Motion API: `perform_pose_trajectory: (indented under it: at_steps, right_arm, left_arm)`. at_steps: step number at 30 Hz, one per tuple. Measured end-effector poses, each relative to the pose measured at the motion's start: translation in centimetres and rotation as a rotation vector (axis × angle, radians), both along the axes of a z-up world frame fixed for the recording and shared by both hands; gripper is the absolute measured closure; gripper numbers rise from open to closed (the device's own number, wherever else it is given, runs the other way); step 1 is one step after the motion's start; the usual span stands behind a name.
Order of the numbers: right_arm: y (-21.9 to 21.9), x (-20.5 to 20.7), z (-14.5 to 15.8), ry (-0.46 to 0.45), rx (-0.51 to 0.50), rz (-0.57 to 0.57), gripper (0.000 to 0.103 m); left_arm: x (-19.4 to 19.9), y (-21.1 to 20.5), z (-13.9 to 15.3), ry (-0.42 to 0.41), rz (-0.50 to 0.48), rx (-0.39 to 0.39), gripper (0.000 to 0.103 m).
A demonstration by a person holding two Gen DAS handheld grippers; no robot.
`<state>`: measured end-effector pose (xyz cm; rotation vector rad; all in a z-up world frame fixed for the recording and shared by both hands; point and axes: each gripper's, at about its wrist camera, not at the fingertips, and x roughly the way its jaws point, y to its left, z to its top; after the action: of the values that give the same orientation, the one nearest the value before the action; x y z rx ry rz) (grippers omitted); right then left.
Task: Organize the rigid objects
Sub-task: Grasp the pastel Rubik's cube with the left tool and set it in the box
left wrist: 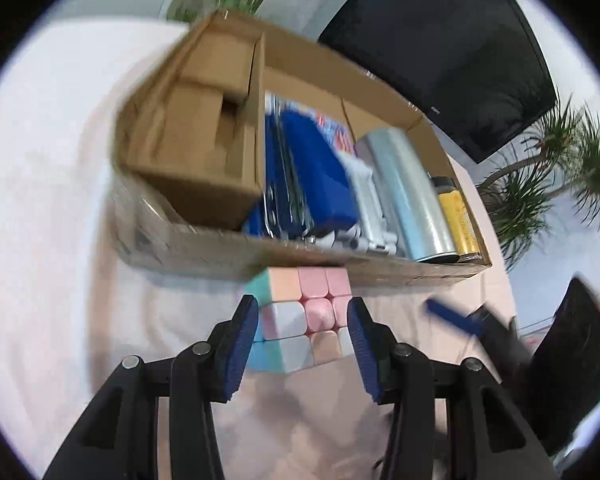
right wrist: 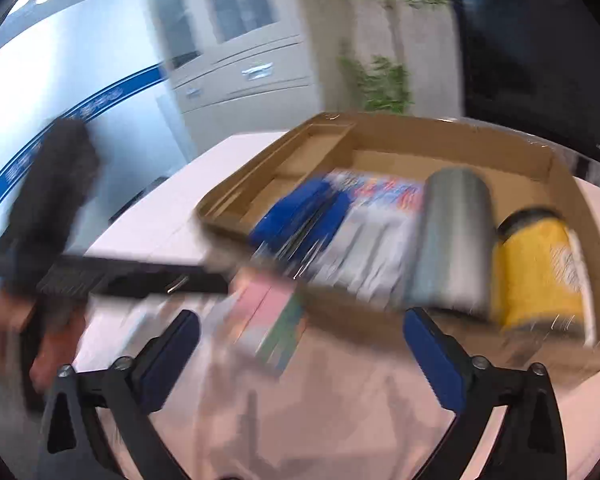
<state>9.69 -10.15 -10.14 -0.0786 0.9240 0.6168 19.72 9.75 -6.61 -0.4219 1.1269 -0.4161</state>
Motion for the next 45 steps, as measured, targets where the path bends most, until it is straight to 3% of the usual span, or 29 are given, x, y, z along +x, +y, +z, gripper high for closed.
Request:
perform_pose_trajectory:
  at_steps: [2,4,5,10,15,18,21,25,28,32,35,43,45]
  right_arm:
    - [1.3,0.0,-1.4,0.033,0.006,0.036,0.025]
    - [2.3,1.1,-2.7,0.068,0.012,0.041,0.036]
    - [2.9,1.8,-3.5,0.084,-0.011,0.034,0.049]
    - [2.8,0.9,-2.5,0.055,-0.007,0.025,0.057]
    - [1.8,-0.7,3.2,-0.086,0.022,0.025,0.058]
    - [1.3,0.8,6.6,-0.152,0.038,0.007,0.058]
    - [1.0,4.8,9.0,-0.202,0.028,-0.007,0.057]
    - [0.4,12.2,9.7,-0.163,0.028,-0.021,0.055]
    - [0.0,16.9,7.6,-0.081,0.015,-0.019,0.054]
    - [0.0,21.8,2.5,0.073,-0.015,-0.031,0.056]
    - [-0.3,22.4,0.7,0.104,-0.038,-0.060,0.056]
    - [-0.3,20.9,0.6,0.163,-0.090,-0.075,0.054]
    - [-0.6,20.9,0.4,0.211,-0.073,-0.094,0.054]
  left_arm:
    - [0.2,-0.6,-0.7,-0.001,0.002,-0.007,0.057]
    - [-0.1,-1.1,-0.7,-0.010,-0.016,-0.010,0.058]
    - [-0.5,-1.4,-0.6,-0.023,-0.012,0.006,0.059]
    - [-3.1,-1.9,0.7,-0.057,0.025,0.047,0.059]
    - [-4.7,-3.6,6.8,-0.212,0.059,0.064,0.059]
    - [-2.8,-4.6,10.0,-0.280,0.043,0.065,0.059]
    - [1.9,-5.3,12.3,-0.327,0.007,0.086,0.059]
    - [9.9,-5.4,11.5,-0.261,-0.032,0.068,0.059]
    - [13.9,-5.0,8.2,-0.173,-0.040,0.053,0.059]
    - [17.0,-5.4,2.7,-0.043,-0.043,0.042,0.060]
    - [17.4,-5.7,1.8,-0.045,-0.058,0.021,0.059]
    - [16.1,-6.7,2.1,0.014,-0.081,0.033,0.059]
    - [16.0,-6.6,2.1,0.025,-0.088,0.037,0.059]
